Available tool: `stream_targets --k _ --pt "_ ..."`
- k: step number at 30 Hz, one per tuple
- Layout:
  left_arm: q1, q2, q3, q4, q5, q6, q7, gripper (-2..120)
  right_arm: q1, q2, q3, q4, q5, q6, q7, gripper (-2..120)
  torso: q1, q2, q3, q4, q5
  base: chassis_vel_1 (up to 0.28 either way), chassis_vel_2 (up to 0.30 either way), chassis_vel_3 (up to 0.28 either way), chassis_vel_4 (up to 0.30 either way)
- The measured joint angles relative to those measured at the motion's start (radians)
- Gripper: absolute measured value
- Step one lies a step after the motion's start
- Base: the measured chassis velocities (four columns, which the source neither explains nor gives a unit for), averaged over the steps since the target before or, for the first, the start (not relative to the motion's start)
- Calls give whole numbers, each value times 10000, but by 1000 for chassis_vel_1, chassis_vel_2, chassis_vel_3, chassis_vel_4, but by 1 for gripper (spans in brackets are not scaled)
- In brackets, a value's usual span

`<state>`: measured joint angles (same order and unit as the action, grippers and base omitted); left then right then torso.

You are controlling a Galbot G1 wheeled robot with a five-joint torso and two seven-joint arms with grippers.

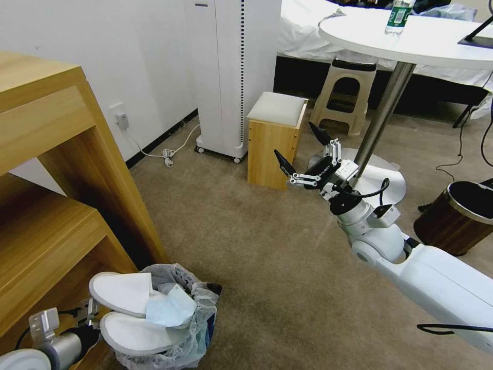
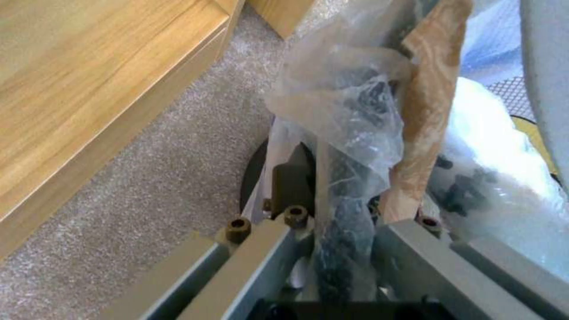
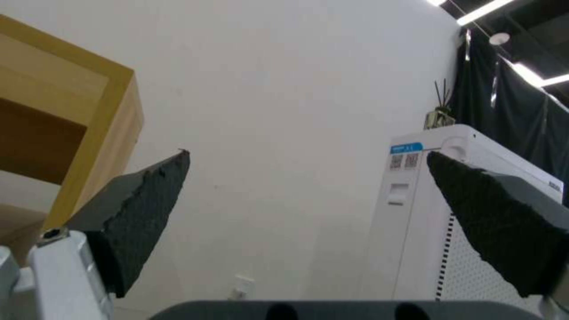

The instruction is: Pick up the trash bin and place the garbage on the floor into it.

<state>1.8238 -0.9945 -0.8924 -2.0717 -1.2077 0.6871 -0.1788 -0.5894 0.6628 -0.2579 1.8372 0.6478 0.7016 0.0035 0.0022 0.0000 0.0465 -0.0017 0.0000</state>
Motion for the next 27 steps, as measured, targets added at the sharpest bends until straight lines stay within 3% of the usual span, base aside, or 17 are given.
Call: stream_targets --k 13,24,27 --pt "142 -67 6 -162 81 91 -16 1 30 -18 -15 18 39 -19 -1 100 0 0 0 0 0 0 0 0 0" --pt "190 -44 -77 -225 69 113 29 37 173 89 -149 -5 33 -48 -3 100 0 0 -1 0 0 0 0 0 0" --pt "200 -53 -94 -239 76 119 93 53 187 124 -172 -23 24 -55 -3 100 0 0 -1 0 0 0 0 0 0"
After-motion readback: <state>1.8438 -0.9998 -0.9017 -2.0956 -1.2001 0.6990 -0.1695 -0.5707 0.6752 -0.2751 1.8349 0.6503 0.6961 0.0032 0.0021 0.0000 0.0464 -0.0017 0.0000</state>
